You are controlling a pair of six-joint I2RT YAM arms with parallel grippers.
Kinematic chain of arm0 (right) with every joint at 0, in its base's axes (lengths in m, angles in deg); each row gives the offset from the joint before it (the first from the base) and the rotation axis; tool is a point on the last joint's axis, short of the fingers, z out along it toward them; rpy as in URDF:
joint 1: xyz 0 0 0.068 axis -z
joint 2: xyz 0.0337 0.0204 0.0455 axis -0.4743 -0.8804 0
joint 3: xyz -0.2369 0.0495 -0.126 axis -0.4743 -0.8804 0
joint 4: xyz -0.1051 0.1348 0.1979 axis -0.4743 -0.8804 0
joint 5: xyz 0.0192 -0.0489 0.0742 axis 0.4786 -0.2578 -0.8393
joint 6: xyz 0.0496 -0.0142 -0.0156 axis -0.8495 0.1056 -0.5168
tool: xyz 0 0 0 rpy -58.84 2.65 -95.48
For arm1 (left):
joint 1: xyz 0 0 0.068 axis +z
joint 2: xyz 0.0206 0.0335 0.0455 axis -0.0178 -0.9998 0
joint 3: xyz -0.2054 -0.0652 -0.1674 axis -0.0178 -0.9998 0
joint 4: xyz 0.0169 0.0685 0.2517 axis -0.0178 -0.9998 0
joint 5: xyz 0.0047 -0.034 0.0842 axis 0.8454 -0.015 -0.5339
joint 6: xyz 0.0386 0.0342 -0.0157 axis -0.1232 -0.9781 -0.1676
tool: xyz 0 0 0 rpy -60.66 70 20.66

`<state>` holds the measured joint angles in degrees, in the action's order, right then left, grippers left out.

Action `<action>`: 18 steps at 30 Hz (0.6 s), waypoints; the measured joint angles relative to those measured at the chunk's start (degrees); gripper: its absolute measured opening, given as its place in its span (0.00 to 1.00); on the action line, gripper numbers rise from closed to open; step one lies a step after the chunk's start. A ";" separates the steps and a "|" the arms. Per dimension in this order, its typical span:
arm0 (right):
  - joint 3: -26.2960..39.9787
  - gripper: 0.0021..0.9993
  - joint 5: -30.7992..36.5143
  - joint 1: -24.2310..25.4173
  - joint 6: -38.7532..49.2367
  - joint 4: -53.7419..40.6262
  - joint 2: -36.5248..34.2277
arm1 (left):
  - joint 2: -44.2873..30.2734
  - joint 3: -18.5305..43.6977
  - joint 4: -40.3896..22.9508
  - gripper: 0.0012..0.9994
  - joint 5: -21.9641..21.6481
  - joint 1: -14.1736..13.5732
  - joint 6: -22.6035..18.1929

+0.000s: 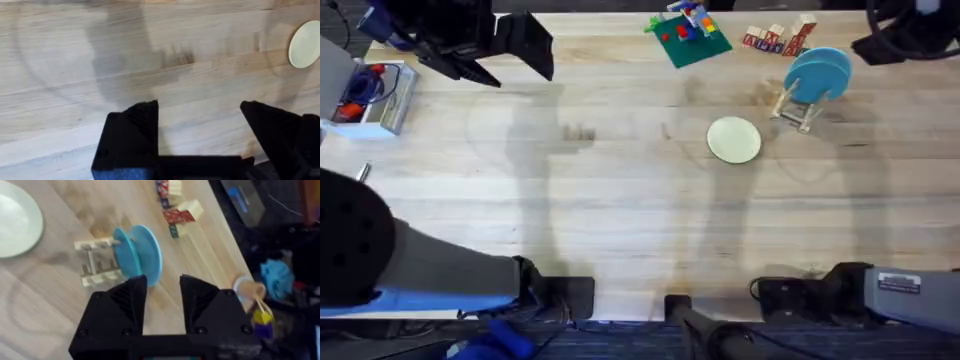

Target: Pick up the plates from the table one by one and place each into a slot on the dish rack.

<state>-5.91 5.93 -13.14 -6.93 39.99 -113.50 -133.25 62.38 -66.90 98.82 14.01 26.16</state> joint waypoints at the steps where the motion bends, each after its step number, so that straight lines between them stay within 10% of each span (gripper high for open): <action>1: 0.00 0.41 0.83 0.00 -0.43 0.00 0.66 | 0.00 0.00 0.01 1.00 0.00 0.00 0.00; 6: 0.04 0.48 3.72 0.00 -3.36 -2.82 2.84 | 0.00 0.00 0.01 0.99 0.00 0.00 0.00; 10: 0.04 0.96 4.63 0.00 -4.18 -7.00 4.46 | 0.00 0.00 0.01 1.00 0.00 0.00 0.00; 18: 0.07 1.00 4.85 -0.11 -4.70 -8.11 8.85 | 0.00 0.00 0.01 0.99 0.00 0.00 0.00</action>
<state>-5.84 10.77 -13.24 -11.63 31.88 -104.64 -133.25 62.38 -66.89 98.82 14.01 26.16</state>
